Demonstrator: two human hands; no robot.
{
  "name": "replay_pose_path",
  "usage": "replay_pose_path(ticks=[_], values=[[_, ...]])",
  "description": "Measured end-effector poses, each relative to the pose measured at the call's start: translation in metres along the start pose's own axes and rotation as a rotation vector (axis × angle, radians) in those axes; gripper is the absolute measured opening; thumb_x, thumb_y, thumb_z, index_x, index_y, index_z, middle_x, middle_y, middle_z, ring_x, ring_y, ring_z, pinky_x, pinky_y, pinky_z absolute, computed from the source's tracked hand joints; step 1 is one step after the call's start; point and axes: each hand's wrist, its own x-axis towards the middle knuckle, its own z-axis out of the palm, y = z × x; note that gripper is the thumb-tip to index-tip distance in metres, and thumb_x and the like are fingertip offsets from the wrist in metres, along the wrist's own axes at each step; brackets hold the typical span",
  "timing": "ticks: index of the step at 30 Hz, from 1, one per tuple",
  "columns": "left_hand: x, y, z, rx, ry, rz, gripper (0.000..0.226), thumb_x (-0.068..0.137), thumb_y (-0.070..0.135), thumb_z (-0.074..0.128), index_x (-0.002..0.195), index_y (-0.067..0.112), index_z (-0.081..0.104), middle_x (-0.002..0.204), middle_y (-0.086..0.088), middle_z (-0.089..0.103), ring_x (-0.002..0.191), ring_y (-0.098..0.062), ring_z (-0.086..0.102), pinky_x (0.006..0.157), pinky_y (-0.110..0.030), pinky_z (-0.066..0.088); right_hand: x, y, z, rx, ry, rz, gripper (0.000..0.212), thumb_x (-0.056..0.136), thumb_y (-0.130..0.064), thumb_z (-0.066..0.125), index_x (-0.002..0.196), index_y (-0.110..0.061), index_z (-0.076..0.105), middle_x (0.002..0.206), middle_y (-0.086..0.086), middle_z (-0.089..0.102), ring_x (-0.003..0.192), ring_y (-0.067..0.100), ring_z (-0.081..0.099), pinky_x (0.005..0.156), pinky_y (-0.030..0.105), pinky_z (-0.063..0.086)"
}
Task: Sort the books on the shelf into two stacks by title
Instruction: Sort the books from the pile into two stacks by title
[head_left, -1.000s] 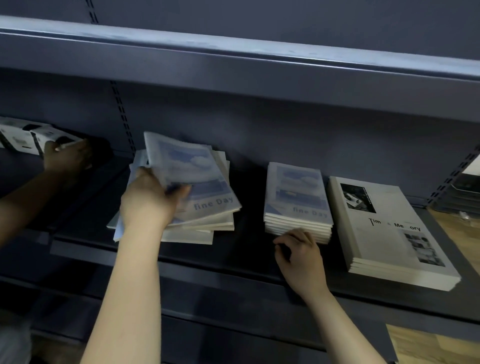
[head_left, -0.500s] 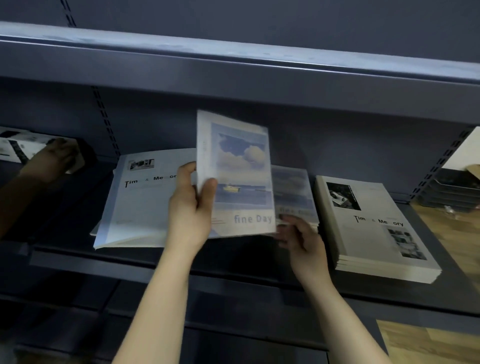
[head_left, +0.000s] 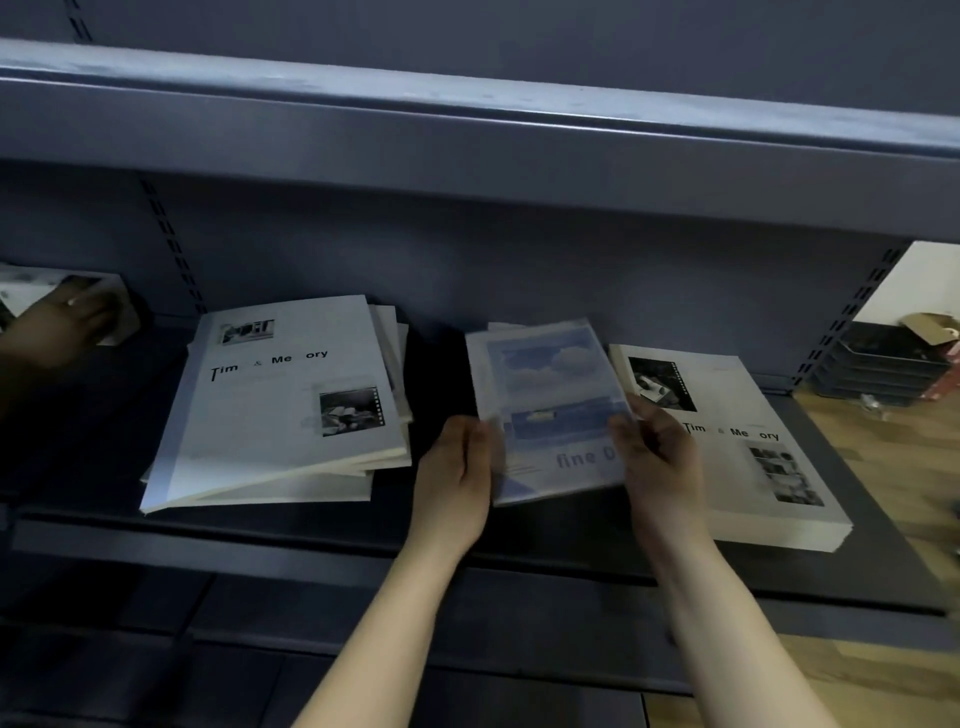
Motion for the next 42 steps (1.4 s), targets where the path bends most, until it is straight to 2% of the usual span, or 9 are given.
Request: replay_pose_path(ticks=[4, 7, 11, 15, 18, 21, 27, 34, 42], values=[[0.002, -0.032, 0.006, 0.305, -0.066, 0.102, 0.023, 0.098, 0.016, 0.038, 0.09, 0.01, 0.059, 0.09, -0.003, 0.056, 0.083, -0.015, 0.051, 0.072, -0.029, 0.042, 0.009, 0.008, 0.001, -0.148, 0.077, 0.002, 0.016, 0.091, -0.009, 0.059, 0.098, -0.022, 0.062, 0.086, 0.012, 0.066, 0.086, 0.032, 0.065, 0.075, 0.049, 0.052], [0.005, -0.044, 0.005, 0.48, -0.057, 0.141, 0.02, 0.095, 0.017, 0.043, 0.1, 0.013, 0.062, 0.101, -0.005, 0.059, 0.092, -0.022, 0.052, 0.079, -0.038, 0.046, 0.01, 0.017, -0.002, -0.19, 0.029, 0.09, 0.054, 0.076, -0.026, 0.076, 0.122, -0.023, 0.048, 0.103, 0.004, 0.061, 0.094, 0.021, 0.062, 0.086, 0.049, 0.052], [0.007, -0.049, 0.008, 0.639, -0.076, 0.146, 0.023, 0.094, 0.022, 0.046, 0.112, 0.019, 0.06, 0.115, -0.003, 0.059, 0.105, -0.023, 0.049, 0.081, -0.033, 0.038, 0.004, 0.024, -0.006, -0.569, -0.14, 0.052, 0.085, 0.058, -0.045, 0.087, 0.13, -0.03, 0.045, 0.126, 0.0, 0.037, 0.114, 0.012, 0.04, 0.1, 0.03, 0.038], [0.005, -0.05, 0.011, 0.692, -0.066, 0.167, 0.029, 0.092, 0.025, 0.05, 0.119, 0.021, 0.058, 0.122, -0.002, 0.057, 0.112, -0.024, 0.045, 0.082, -0.031, 0.032, -0.003, 0.025, -0.003, -0.752, -0.213, -0.061, 0.089, 0.055, -0.046, 0.086, 0.133, -0.032, 0.046, 0.149, 0.003, 0.022, 0.138, 0.025, 0.019, 0.111, 0.043, 0.03], [0.003, -0.052, 0.013, 0.708, -0.043, 0.189, 0.029, 0.091, 0.025, 0.05, 0.117, 0.02, 0.06, 0.119, -0.003, 0.058, 0.109, -0.024, 0.047, 0.082, -0.033, 0.034, -0.005, 0.029, -0.001, -0.744, -0.205, -0.139, 0.084, 0.062, -0.045, 0.084, 0.136, -0.025, 0.048, 0.151, -0.001, 0.03, 0.144, 0.019, 0.017, 0.115, 0.037, 0.024], [0.001, -0.054, 0.013, 0.701, -0.013, 0.195, 0.029, 0.088, 0.021, 0.053, 0.115, 0.017, 0.062, 0.114, -0.006, 0.06, 0.104, -0.027, 0.049, 0.082, -0.035, 0.036, -0.006, 0.034, 0.003, -0.747, -0.166, -0.192, 0.08, 0.066, -0.047, 0.081, 0.135, -0.021, 0.05, 0.148, -0.003, 0.035, 0.142, 0.013, 0.025, 0.107, 0.022, 0.025], [-0.002, -0.057, 0.012, 0.675, 0.045, 0.198, 0.016, 0.086, 0.017, 0.058, 0.099, 0.013, 0.066, 0.106, -0.01, 0.062, 0.093, -0.028, 0.053, 0.076, -0.036, 0.04, 0.006, 0.039, 0.009, -0.761, -0.117, -0.287, 0.064, 0.063, -0.049, 0.081, 0.113, -0.02, 0.054, 0.121, -0.002, 0.05, 0.11, 0.02, 0.053, 0.078, 0.024, 0.042], [-0.001, -0.056, 0.008, 0.624, 0.008, 0.167, 0.012, 0.086, 0.019, 0.055, 0.094, 0.018, 0.064, 0.101, -0.002, 0.057, 0.095, -0.022, 0.049, 0.078, -0.03, 0.034, 0.022, 0.045, 0.009, -0.763, -0.148, -0.354, 0.056, 0.066, -0.048, 0.079, 0.112, -0.024, 0.059, 0.127, 0.0, 0.05, 0.113, 0.019, 0.054, 0.079, 0.029, 0.053], [-0.001, -0.056, 0.007, 0.59, 0.002, 0.152, 0.008, 0.084, 0.017, 0.056, 0.09, 0.018, 0.062, 0.096, 0.0, 0.057, 0.091, -0.019, 0.049, 0.076, -0.029, 0.034, 0.041, 0.045, 0.013, -0.685, -0.169, -0.295, 0.056, 0.062, -0.042, 0.086, 0.109, -0.02, 0.065, 0.12, -0.004, 0.054, 0.107, 0.014, 0.056, 0.08, 0.021, 0.045]])
